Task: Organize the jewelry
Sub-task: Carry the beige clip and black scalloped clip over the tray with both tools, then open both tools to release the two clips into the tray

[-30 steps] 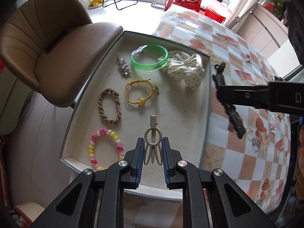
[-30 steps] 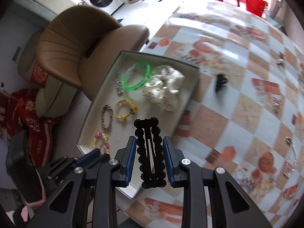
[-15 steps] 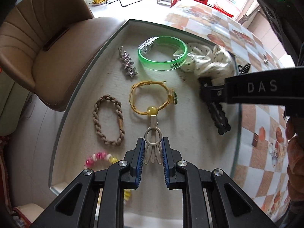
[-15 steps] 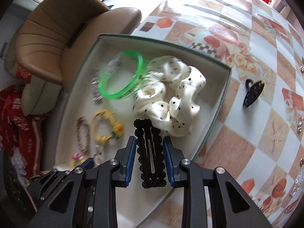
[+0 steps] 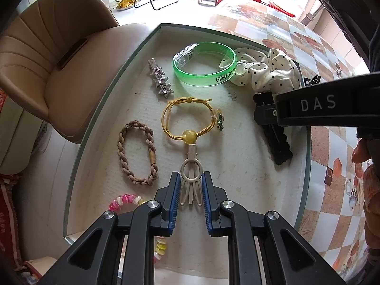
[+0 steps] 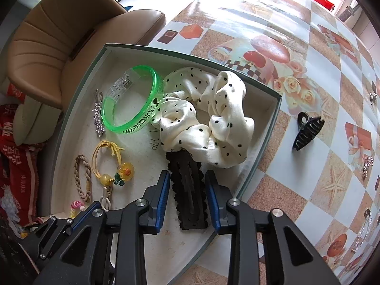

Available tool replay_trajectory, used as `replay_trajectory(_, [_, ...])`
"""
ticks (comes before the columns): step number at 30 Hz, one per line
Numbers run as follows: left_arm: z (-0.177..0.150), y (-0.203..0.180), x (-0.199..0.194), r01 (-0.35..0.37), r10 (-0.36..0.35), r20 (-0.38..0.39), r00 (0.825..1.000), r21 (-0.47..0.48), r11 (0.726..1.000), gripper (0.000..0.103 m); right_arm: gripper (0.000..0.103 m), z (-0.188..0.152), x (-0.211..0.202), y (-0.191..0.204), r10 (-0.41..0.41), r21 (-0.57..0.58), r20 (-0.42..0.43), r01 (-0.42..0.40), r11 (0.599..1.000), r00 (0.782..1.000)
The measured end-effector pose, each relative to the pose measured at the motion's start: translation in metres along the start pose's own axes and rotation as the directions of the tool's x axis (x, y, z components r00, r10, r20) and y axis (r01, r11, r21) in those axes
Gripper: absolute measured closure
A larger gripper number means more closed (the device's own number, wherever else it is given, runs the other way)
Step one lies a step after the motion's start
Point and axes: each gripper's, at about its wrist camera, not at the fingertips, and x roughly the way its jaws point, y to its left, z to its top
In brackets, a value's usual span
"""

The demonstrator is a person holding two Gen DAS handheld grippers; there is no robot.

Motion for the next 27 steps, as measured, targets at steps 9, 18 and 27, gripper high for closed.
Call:
replay_trajectory(9, [0.001,-0.002,-0.008,-0.032,0.032,-0.01,0.999,0.002,0.999,0.081,0.044,-0.005,-0.021,-0.003,0.099,0.038,0.025,-0.1,0.994,0.995])
replay_trajectory(18, [0.0,-0.002,-0.025,-0.053,0.053,-0.016,0.998,0.014,0.998,0.081,0.038,-0.021,-0.065,-0.021,0.177,0.106,0.077,-0.185,0.977,0.981])
replay_trajectory(27, [-0.003,-0.007,-0.035,-0.046,0.047,-0.035,0.998,0.043,0.998,0.038,0.036,-0.06,-0.106,-0.056,0.167,0.198,0.125,-0.189,0.962,0.978])
